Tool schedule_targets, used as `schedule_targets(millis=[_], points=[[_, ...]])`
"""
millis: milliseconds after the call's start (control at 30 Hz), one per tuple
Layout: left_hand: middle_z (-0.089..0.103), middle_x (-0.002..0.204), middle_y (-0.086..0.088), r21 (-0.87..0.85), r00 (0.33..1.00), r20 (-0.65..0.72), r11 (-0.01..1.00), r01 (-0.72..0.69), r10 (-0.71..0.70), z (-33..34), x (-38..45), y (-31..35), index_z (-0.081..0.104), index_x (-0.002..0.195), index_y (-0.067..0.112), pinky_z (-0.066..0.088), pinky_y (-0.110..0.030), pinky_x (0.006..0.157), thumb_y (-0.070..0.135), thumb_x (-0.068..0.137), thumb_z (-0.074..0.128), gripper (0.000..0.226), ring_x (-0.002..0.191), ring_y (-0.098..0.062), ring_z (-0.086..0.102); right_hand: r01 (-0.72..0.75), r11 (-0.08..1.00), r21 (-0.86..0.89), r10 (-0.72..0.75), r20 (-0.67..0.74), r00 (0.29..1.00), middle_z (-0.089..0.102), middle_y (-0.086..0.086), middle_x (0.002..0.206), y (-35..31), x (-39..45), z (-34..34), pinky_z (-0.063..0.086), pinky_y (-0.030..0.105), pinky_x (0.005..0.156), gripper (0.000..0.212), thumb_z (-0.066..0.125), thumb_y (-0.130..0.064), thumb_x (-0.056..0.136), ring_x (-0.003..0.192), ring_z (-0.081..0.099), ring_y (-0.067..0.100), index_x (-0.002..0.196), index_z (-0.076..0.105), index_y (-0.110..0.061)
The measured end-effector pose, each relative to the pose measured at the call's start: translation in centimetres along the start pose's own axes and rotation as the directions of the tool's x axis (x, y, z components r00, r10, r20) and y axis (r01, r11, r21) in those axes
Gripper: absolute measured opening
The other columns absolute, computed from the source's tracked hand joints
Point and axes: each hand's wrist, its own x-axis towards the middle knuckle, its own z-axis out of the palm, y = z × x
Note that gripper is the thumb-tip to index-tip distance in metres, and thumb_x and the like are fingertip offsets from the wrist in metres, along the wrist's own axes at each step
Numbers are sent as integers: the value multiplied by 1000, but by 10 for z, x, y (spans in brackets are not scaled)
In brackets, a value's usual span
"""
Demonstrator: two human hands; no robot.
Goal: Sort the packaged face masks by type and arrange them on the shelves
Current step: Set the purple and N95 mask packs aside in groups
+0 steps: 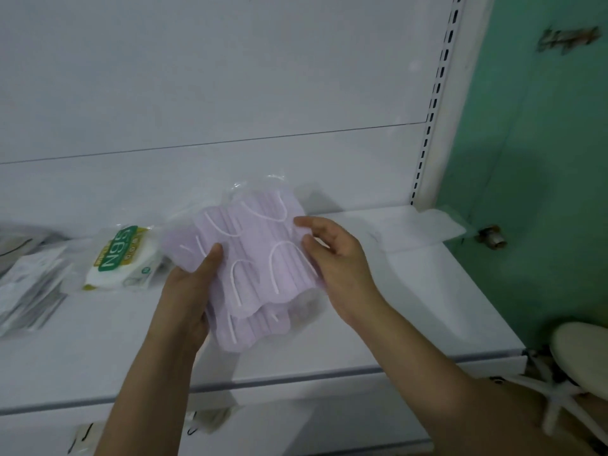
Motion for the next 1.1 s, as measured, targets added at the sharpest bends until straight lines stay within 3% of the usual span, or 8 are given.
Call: schedule_targets(millis=[133,300,467,633,733,867,967,1100], points=[[67,117,9,238,973,-156,963,-128,168,6,1,4,56,132,26,51,-36,94,31,93,70,42,107,-17,65,94,976,199,-78,-87,993,67,-7,109,-22,16,-17,50,26,80,32,51,-2,98,85,59,7,109,69,-26],[76,103,13,110,994,-43,990,-94,99,27,-2,15,64,119,29,57,-28,79,48,90,67,35,98,-11,73,270,914,-303,-253,96,963,62,-20,99,-9,6,-11,41,11,63,32,55,-3,94,62,49,0,112,67,-26],[71,123,-8,145,991,132,989,-28,9,40,6,1,58,135,16,55,-48,95,42,70,84,75,110,-29,70,475,631,-613,-238,429,871,56,-11,133,3,7,-28,39,10,91,45,59,-29,97,104,48,-8,141,49,-27],[71,123,-9,22,993,103,998,61,-63,38,12,-14,58,136,13,58,-43,87,10,81,77,59,110,-31,70,-99,6,-995,-26,-99,995,28,9,158,13,65,-152,28,48,114,92,53,-70,83,142,28,34,154,21,-21],[70,126,-9,4,990,121,997,73,-73,46,13,-18,57,138,14,54,-50,97,13,76,79,65,113,-32,68,-192,144,-971,117,-176,977,59,2,126,20,68,-191,45,36,95,60,64,-63,80,119,54,26,124,59,-23],[71,124,-7,5,990,120,997,75,-76,54,13,-18,59,136,15,54,-50,97,22,69,78,70,111,-30,69,-127,348,-929,-178,-198,964,64,-6,76,10,63,-186,44,26,64,16,65,-36,87,74,61,15,81,64,-21],[72,121,-7,-10,988,122,995,101,-99,54,17,-20,60,134,14,55,-46,93,15,81,78,57,109,-31,69,-104,892,-439,-58,-341,938,59,-9,66,-12,57,-168,40,19,57,16,66,-30,91,59,50,7,79,68,-20],[73,118,-9,-28,984,117,990,142,-137,63,15,-21,60,133,12,56,-42,89,9,88,71,46,106,-31,70,-139,948,-288,37,-333,942,63,-6,83,-35,42,-141,44,15,63,27,56,-38,98,75,55,9,99,70,-15]])
